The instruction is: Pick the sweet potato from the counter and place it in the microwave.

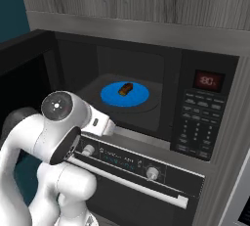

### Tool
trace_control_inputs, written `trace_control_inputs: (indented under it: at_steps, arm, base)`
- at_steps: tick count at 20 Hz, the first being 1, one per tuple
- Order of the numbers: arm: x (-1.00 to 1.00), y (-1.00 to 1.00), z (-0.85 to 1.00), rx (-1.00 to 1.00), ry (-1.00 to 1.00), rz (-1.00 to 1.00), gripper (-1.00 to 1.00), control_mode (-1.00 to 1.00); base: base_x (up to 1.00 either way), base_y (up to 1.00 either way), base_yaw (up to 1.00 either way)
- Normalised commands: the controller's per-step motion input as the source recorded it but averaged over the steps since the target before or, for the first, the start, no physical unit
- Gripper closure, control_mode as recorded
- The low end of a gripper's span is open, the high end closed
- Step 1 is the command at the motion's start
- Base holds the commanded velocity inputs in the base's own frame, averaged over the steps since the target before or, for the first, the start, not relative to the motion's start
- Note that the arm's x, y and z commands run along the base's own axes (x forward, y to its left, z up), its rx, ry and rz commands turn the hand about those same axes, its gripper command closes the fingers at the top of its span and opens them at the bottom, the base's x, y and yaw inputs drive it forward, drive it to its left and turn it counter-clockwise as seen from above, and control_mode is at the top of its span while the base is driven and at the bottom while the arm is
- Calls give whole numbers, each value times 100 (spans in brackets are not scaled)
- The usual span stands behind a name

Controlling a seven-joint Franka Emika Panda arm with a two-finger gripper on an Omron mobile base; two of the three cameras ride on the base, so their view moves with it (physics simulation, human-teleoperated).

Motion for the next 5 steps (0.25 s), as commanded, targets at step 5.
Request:
trace_control_inputs:
  at_steps: [5]
  arm:
    - [-100, 13, -28, 0, 25, -8, -100, -100]
  base:
    - [0, 0, 0]
